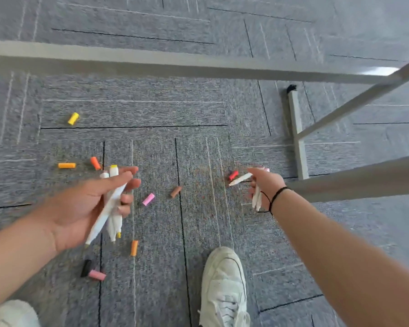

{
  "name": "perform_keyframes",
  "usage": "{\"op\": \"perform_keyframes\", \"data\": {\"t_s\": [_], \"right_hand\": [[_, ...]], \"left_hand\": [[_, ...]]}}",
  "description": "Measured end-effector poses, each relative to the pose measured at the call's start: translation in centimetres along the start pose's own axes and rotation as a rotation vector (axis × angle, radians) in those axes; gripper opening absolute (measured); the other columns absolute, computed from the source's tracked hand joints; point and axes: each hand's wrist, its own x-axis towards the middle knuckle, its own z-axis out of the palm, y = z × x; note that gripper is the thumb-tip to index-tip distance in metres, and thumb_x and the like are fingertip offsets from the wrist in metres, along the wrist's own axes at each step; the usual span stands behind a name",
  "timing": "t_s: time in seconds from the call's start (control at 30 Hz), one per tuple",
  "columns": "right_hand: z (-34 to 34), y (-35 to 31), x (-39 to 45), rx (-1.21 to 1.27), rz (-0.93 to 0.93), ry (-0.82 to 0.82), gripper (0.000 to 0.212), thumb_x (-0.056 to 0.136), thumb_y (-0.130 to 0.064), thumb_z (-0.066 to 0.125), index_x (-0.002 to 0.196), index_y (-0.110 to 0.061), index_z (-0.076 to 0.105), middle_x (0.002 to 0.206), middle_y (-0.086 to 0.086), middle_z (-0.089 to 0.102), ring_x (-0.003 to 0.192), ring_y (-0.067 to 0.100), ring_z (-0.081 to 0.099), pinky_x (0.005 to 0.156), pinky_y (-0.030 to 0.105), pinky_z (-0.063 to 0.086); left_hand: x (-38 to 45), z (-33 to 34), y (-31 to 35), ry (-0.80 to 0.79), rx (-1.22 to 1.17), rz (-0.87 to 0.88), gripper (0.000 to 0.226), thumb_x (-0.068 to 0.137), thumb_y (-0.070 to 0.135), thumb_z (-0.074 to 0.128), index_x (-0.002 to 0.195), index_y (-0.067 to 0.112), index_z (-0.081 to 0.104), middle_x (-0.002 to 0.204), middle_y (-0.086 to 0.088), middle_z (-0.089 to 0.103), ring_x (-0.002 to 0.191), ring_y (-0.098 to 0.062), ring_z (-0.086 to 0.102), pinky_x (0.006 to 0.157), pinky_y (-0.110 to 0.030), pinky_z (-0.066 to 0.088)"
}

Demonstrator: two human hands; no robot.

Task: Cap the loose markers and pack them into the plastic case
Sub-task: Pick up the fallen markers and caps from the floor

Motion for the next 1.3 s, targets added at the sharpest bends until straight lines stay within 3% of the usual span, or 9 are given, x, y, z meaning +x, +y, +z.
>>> {"op": "perform_keyframes", "data": {"t_s": [0.13, 0.3, 0.37, 0.5, 0.63, 0.73, 0.87, 1.03, 1.3], "right_hand": [[0.7, -0.7, 4.3, -0.242, -0.05, 0.207, 0.032, 0.081, -0.033, 0.071, 0.095, -0.005, 0.064, 0.07, 0.006, 0.061, 0.057, 0.022, 0.055, 0.057, 0.032, 0.053], [1.3, -1.0, 5.5, -0.65, -0.15, 0.166, 0.019, 0.093, -0.033, 0.059, 0.098, -0.014, 0.057, 0.074, 0.001, 0.051, 0.075, 0.02, 0.057, 0.068, 0.032, 0.056], [1.4, -0.9, 3.2, -0.32, -0.154, 0.029, 0.017, 0.09, -0.022, 0.063, 0.091, -0.006, 0.06, 0.078, 0.007, 0.062, 0.064, 0.018, 0.057, 0.072, 0.033, 0.056], [1.4, -0.4, -4.1, 0.183, -0.08, -0.517, 0.018, 0.096, -0.016, 0.058, 0.1, 0.001, 0.057, 0.08, 0.01, 0.063, 0.06, 0.015, 0.055, 0.062, 0.029, 0.051], [1.9, -1.0, -9.8, 0.339, -0.034, -0.76, 0.015, 0.096, -0.012, 0.046, 0.091, -0.003, 0.057, 0.091, 0.018, 0.071, 0.071, 0.023, 0.068, 0.069, 0.033, 0.058], [2.2, -2.0, -14.2, 0.414, -0.033, -0.897, 0.004, 0.089, -0.01, 0.052, 0.089, -0.008, 0.055, 0.087, 0.016, 0.069, 0.086, 0.031, 0.07, 0.077, 0.042, 0.058], [1.4, -3.8, -20.6, 0.385, -0.077, -0.925, 0.014, 0.088, -0.01, 0.057, 0.103, -0.008, 0.058, 0.092, 0.014, 0.069, 0.089, 0.029, 0.069, 0.089, 0.047, 0.056], [-2.5, -5.5, -30.7, 0.304, -0.128, -0.96, 0.023, 0.091, -0.005, 0.054, 0.114, -0.004, 0.058, 0.097, 0.019, 0.068, 0.087, 0.031, 0.069, 0.08, 0.048, 0.059], [-12.5, -6.6, -48.7, 0.312, -0.355, -0.932, 0.033, 0.092, -0.001, 0.053, 0.124, 0.004, 0.057, 0.106, 0.025, 0.068, 0.087, 0.033, 0.072, 0.083, 0.052, 0.057]], "left_hand": [[0.8, 2.0, -0.2, 0.021, 0.139, 0.005, 0.076, 0.029, 0.031, 0.103, 0.098, 0.014, 0.078, 0.076, -0.001, 0.061, 0.059, -0.012, 0.059, 0.051, -0.026, 0.055], [0.5, 3.6, -0.6, 0.034, 0.146, -0.022, 0.042, 0.075, 0.031, 0.078, 0.108, 0.006, 0.072, 0.075, -0.005, 0.062, 0.061, -0.017, 0.062, 0.056, -0.032, 0.058], [0.0, 3.8, -0.3, 0.029, 0.115, -0.045, 0.037, 0.076, 0.024, 0.075, 0.108, 0.006, 0.071, 0.077, -0.006, 0.064, 0.065, -0.019, 0.065, 0.06, -0.034, 0.06], [-0.9, 3.5, 0.5, -0.001, 0.051, -0.053, 0.07, 0.034, 0.021, 0.102, 0.097, 0.006, 0.078, 0.087, -0.01, 0.069, 0.076, -0.023, 0.071, 0.068, -0.037, 0.061], [-2.3, 4.7, 0.9, 0.046, 0.008, -0.048, 0.036, 0.077, 0.013, 0.071, 0.111, 0.003, 0.069, 0.09, -0.012, 0.07, 0.078, -0.023, 0.072, 0.068, -0.038, 0.062], [-4.3, 5.9, 1.7, 0.036, 0.049, -0.019, 0.036, 0.083, 0.012, 0.058, 0.118, 0.002, 0.066, 0.097, -0.015, 0.072, 0.08, -0.026, 0.073, 0.069, -0.041, 0.062], [-8.5, 8.9, 3.0, 0.012, 0.062, 0.027, 0.036, 0.084, 0.011, 0.057, 0.118, 0.003, 0.065, 0.099, -0.016, 0.072, 0.077, -0.027, 0.073, 0.077, -0.048, 0.061], [-15.8, 14.4, 4.7, -0.086, 0.1, 0.064, 0.036, 0.083, 0.004, 0.056, 0.118, 0.001, 0.064, 0.101, -0.02, 0.071, 0.077, -0.03, 0.073, 0.068, -0.045, 0.062], [-31.0, 24.0, 5.2, -0.215, 0.317, 0.175, 0.036, 0.084, 0.003, 0.057, 0.12, 0.001, 0.062, 0.116, -0.02, 0.07, 0.094, -0.029, 0.072, 0.082, -0.044, 0.061]]}}
